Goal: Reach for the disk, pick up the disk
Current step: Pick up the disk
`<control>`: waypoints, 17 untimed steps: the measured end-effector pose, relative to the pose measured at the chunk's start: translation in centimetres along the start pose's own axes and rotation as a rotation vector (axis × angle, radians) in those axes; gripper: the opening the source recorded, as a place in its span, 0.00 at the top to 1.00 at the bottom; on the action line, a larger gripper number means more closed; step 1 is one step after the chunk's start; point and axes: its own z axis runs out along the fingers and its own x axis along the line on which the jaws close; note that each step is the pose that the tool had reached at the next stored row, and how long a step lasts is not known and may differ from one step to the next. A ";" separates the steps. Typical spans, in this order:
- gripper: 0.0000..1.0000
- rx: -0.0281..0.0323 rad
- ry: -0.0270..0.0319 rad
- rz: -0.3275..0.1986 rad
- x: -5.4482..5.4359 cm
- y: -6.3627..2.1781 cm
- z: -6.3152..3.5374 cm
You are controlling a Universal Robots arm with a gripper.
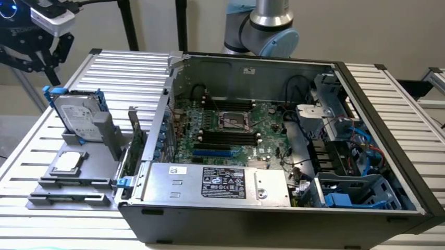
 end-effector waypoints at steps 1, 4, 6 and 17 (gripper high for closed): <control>0.89 0.0000 0.0002 -0.018 0.0 0.00 0.00; 0.89 0.0000 0.0010 -0.073 0.0 0.00 0.00; 0.89 0.0000 0.0016 -0.109 0.0 0.00 0.00; 0.89 0.0000 0.0044 -0.310 0.0 0.00 0.00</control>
